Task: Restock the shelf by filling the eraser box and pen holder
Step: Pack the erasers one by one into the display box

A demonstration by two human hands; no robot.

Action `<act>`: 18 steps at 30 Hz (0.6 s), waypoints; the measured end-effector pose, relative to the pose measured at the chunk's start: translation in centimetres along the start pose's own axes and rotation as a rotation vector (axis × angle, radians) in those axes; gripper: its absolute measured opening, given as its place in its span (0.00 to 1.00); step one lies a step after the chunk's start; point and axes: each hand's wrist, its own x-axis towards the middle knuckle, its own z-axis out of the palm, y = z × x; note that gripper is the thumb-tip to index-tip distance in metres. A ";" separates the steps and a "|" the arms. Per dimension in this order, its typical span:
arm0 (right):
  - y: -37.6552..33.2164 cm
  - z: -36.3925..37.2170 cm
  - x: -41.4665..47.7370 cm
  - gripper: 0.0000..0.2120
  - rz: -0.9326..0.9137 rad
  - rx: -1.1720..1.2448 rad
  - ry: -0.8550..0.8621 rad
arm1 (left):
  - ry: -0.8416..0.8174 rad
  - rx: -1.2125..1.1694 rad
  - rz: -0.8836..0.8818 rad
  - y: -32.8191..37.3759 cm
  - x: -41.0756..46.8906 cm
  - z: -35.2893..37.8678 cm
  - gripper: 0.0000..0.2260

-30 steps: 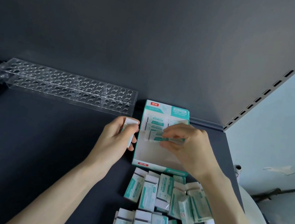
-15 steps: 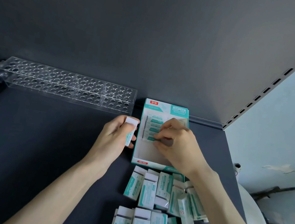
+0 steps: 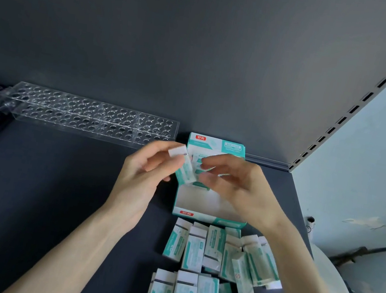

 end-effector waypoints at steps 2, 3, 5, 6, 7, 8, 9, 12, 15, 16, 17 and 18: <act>-0.6 0.0 -0.5 0.10 0.026 0.227 -0.091 | -0.054 -0.047 0.018 -0.2 -0.1 0.1 0.08; -0.8 0.0 -0.8 0.10 0.030 0.294 -0.113 | -0.074 -0.051 0.026 -0.3 -0.1 0.2 0.08; -1.0 -0.1 -1.1 0.09 0.029 0.356 -0.103 | -0.105 -0.042 0.034 -0.4 -0.2 0.3 0.08; -0.9 -0.2 -1.2 0.08 0.022 0.363 -0.080 | -0.114 -0.032 0.032 -0.4 -0.3 0.4 0.09; -0.8 -0.3 -1.3 0.08 0.011 0.352 -0.049 | -0.121 -0.020 0.030 -0.4 -0.3 0.4 0.11; -0.7 -0.4 -1.4 0.08 0.002 0.340 -0.016 | -0.126 -0.007 0.029 -0.4 -0.3 0.5 0.12; -0.5 -0.5 -1.5 0.08 -0.005 0.336 0.011 | -0.131 0.005 0.033 -0.4 -0.3 0.5 0.14; -0.1 -0.7 -1.9 0.08 -0.012 0.342 0.046 | -0.162 0.037 0.047 -0.4 -0.6 0.7 0.16; 0.4 -1.0 -2.4 0.08 0.000 0.312 0.086 | -0.157 0.084 0.059 -0.6 -0.6 0.8 0.14; 0.5 -1.1 -2.5 0.09 0.008 0.296 0.090 | -0.149 0.120 0.077 -0.7 -0.6 0.8 0.12; 0.6 -1.1 -2.6 0.09 0.018 0.281 0.084 | -0.141 0.167 0.102 -0.8 -0.6 0.8 0.10; 0.6 -1.2 -2.7 0.09 0.026 0.275 0.074 | -0.132 0.220 0.131 -0.9 -0.6 0.7 0.08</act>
